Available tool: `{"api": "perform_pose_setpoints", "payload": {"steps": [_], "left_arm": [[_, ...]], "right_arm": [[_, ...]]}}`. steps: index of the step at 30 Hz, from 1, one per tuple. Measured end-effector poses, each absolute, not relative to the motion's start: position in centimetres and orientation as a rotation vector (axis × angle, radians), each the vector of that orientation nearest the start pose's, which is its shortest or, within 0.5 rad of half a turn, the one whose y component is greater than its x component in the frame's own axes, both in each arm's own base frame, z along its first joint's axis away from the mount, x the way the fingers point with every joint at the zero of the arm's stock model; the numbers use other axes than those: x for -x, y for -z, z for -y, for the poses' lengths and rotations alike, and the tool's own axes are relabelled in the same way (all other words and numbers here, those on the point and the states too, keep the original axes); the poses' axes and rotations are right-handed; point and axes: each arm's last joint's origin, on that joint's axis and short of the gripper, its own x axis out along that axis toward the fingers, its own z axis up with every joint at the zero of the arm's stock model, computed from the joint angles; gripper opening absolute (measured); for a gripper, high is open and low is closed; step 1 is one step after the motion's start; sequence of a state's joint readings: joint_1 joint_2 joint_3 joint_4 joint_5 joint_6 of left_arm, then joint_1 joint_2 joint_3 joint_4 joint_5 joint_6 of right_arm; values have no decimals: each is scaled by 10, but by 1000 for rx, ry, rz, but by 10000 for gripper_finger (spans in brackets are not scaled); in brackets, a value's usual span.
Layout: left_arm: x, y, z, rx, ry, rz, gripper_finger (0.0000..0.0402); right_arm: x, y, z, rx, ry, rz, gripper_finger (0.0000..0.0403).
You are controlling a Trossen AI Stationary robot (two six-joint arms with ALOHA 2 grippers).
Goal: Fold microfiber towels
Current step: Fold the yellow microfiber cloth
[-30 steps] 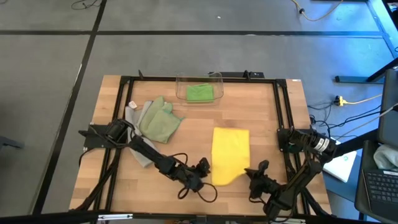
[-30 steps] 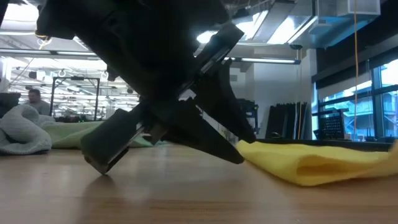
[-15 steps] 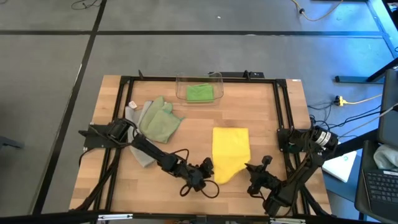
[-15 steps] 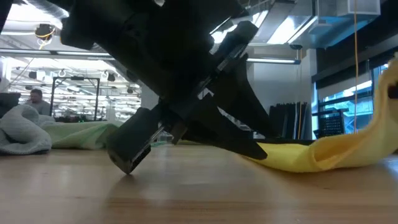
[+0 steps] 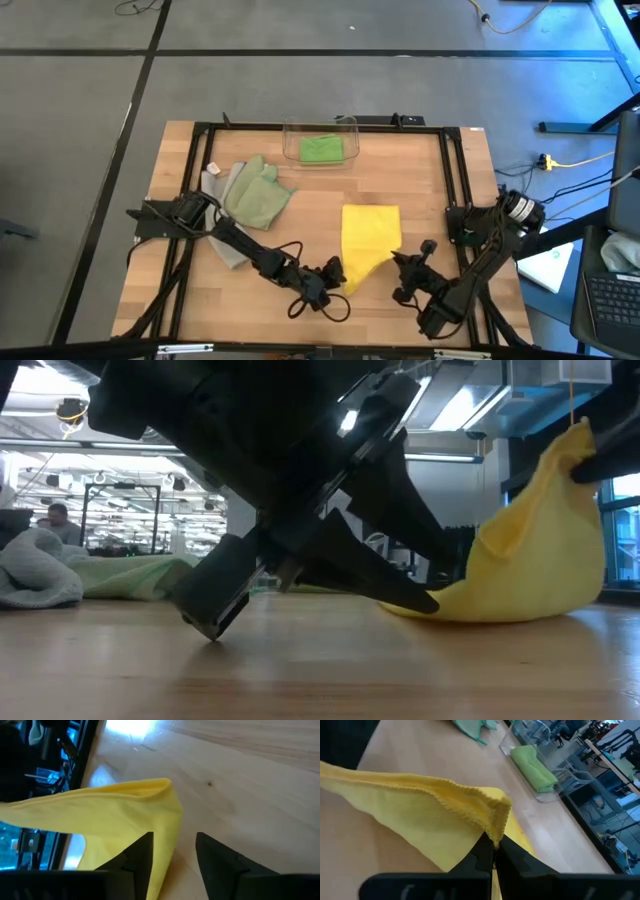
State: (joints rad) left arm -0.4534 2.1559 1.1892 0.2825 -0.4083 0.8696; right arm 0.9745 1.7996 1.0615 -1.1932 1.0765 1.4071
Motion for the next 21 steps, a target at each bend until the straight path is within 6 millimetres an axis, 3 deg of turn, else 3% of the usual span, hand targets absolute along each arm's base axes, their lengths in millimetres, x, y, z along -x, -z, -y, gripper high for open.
{"api": "perform_pose_setpoints", "payload": {"steps": [10, 21], "left_arm": [[-397, -101, 175, -852, 206, -496, 176], [-399, -103, 178, -739, 179, -447, 177]], "right_arm": [[-176, -169, -207, 346, 634, -635, 11], [-180, -170, -201, 359, 660, -647, 11]]}}
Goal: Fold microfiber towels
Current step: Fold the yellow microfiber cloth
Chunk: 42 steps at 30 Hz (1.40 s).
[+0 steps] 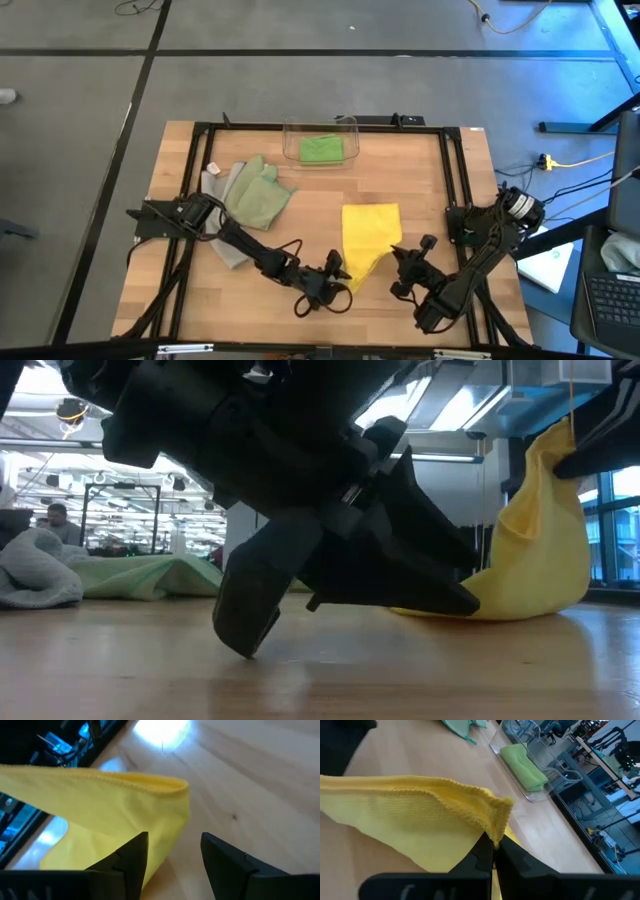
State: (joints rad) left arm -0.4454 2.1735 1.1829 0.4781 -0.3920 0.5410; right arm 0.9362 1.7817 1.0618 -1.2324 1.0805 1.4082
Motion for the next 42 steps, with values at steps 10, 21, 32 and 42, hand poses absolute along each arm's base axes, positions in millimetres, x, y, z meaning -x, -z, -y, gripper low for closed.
{"api": "perform_pose_setpoints", "payload": {"steps": [10, 21, 32, 42], "left_arm": [[-414, -95, 162, -675, 108, -368, 177], [-426, -85, 174, -660, 143, -360, 177], [-423, -85, 173, -634, 131, -411, 177], [-428, -94, 168, -722, -5, -313, 176]], "right_arm": [[-183, -170, -198, 356, 675, -641, 11], [-182, -170, -197, 372, 682, -665, 11], [-179, -179, -190, 354, 724, -611, 11], [-188, -183, -184, 334, 743, -515, 11]]}}
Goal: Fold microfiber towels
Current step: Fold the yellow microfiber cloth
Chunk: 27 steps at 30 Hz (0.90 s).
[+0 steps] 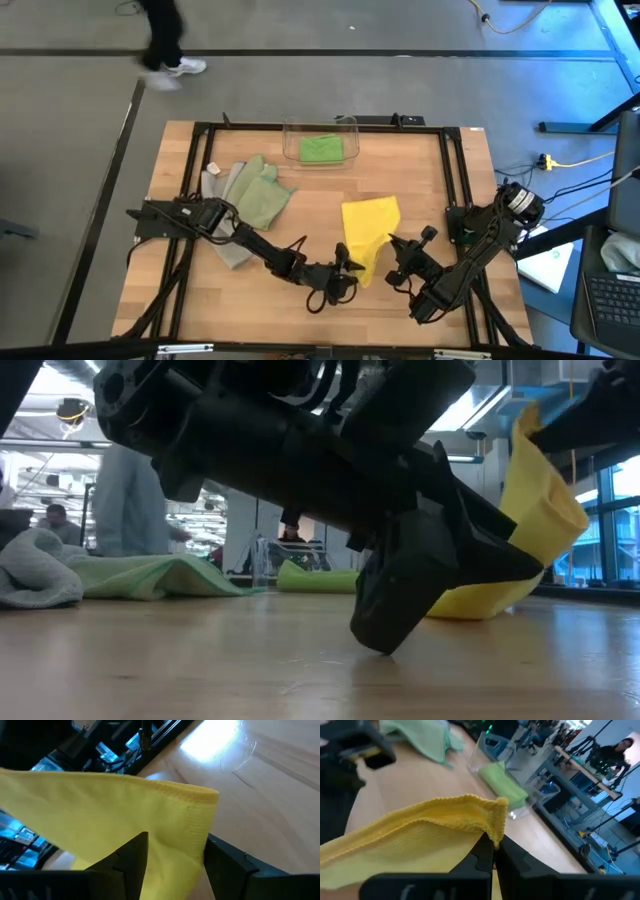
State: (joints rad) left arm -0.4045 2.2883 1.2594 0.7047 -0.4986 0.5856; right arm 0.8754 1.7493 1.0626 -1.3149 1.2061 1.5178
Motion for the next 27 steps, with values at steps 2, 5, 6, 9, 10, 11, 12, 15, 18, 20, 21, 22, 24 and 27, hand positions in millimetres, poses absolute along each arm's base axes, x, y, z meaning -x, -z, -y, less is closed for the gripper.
{"api": "perform_pose_setpoints", "payload": {"steps": [2, 5, 6, 9, 10, 11, 12, 15, 18, 20, 21, 22, 24, 27], "left_arm": [[-428, -94, 168, -712, -21, -316, 176], [-428, -94, 167, -685, -27, -316, 176], [-428, -94, 167, -678, -28, -317, 176], [-429, -94, 166, -672, -31, -318, 176], [-429, -94, 166, -671, -33, -316, 176], [-429, -94, 166, -671, -39, -315, 175], [-429, -94, 166, -672, -51, -317, 173], [-428, -94, 164, -680, -109, -329, 161], [-428, -94, 164, -684, -121, -331, 136], [-428, -94, 164, -684, -121, -331, 111], [-428, -94, 164, -684, -121, -332, 96], [-428, -94, 164, -684, -121, -332, 81], [-428, -94, 164, -684, -121, -331, 49], [-428, -94, 165, -687, -123, -332, 9]], "right_arm": [[-191, -184, -182, 329, 751, -495, 11], [-192, -184, -181, 326, 756, -493, 11], [-192, -184, -181, 327, 756, -493, 11], [-192, -184, -181, 329, 755, -495, 11], [-191, -184, -181, 329, 755, -496, 11], [-191, -184, -181, 329, 755, -496, 11], [-191, -184, -181, 331, 755, -497, 11], [-191, -184, -181, 330, 756, -506, 11], [-191, -184, -181, 336, 756, -512, 11], [-191, -184, -181, 338, 756, -513, 13], [-191, -184, -181, 339, 756, -514, 13], [-191, -184, -181, 339, 756, -514, 14], [-191, -184, -181, 339, 756, -516, 16], [-191, -184, -181, 341, 756, -521, 17]]}}
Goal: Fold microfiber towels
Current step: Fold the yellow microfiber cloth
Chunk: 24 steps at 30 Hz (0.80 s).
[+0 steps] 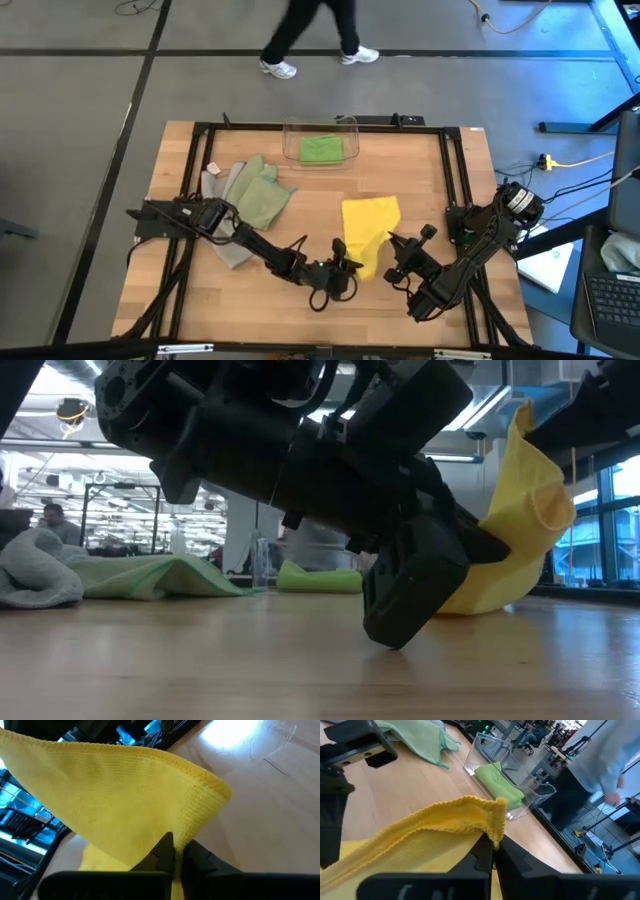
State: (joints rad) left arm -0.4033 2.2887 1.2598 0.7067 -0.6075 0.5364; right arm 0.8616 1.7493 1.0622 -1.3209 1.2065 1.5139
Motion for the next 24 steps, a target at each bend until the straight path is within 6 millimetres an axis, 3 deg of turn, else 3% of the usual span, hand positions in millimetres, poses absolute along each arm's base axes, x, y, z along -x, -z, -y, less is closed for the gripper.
{"api": "perform_pose_setpoints", "payload": {"steps": [8, 16, 20, 24], "left_arm": [[-421, -108, 173, -879, -288, -367, 2], [-422, -135, 158, -837, -458, -381, 0], [-421, -127, 153, -753, -436, -431, 0], [-413, -116, 161, -675, -411, -492, 0]], "right_arm": [[-187, -185, -178, 391, 762, -555, 18], [-186, -188, -170, 453, 798, -601, 17], [-186, -185, -174, 392, 792, -648, 19], [-180, -180, -187, 339, 732, -723, 18]]}}
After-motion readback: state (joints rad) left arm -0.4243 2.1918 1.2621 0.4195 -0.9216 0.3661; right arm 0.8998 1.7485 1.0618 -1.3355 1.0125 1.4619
